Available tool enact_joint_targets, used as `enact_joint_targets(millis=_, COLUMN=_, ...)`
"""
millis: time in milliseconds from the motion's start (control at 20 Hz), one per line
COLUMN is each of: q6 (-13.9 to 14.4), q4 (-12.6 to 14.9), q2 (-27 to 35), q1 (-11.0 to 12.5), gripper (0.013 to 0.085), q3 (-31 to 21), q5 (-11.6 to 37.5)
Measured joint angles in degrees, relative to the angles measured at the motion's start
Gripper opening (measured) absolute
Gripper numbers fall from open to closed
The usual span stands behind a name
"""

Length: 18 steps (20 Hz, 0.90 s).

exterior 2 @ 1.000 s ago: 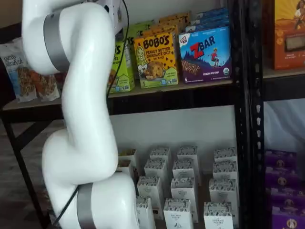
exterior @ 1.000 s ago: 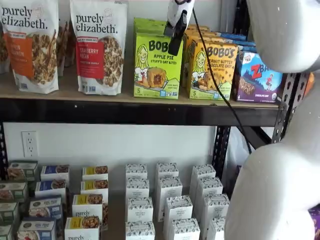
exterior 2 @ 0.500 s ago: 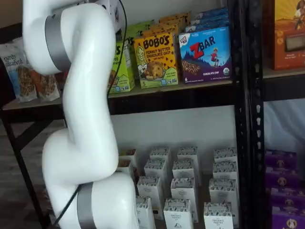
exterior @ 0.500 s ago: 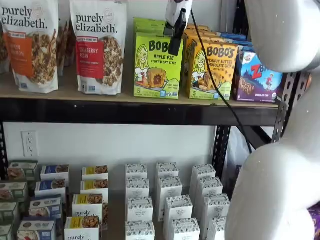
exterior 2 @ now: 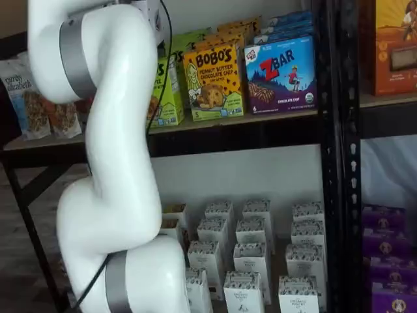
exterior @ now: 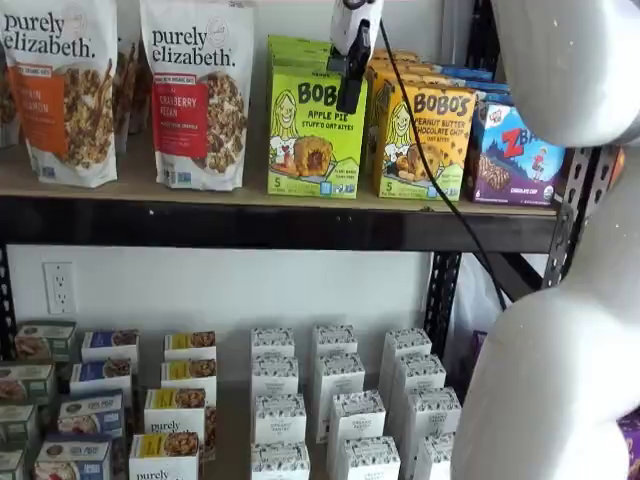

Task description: Pick the green box on the top shelf, the fourth from the left

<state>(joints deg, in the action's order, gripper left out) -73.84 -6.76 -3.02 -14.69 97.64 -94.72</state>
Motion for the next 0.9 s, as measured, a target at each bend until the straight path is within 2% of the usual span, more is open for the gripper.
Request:
enact_joint_targets(millis=300, q6=0.3, q4=0.0, q2=-1.0, q1=-0.4, gripper=0.085, q3=-2.2, q5=2.3)
enact_joint_targets(millis=400, q6=0.3, q4=-0.3, q2=-1.1, q1=-0.4, gripper=0.077, q3=-2.4, q5=2.5)
enact_joint_targets(millis=550, q6=0.4, q4=-0.3, q2=-1.1, q1=-0.5, gripper=0.073, q3=-2.3, q5=2.5)
enact_joint_targets(millis=700, q6=0.5, q4=-0.4, q2=-1.1, q1=-0.5, gripper=0.065, q3=-2.3, q5=2.5)
enact_joint_targets(millis=900, q6=0.5, q4=-0.1, q2=-1.1, q1=-0.6, gripper=0.065, q3=-2.2, q5=2.4)
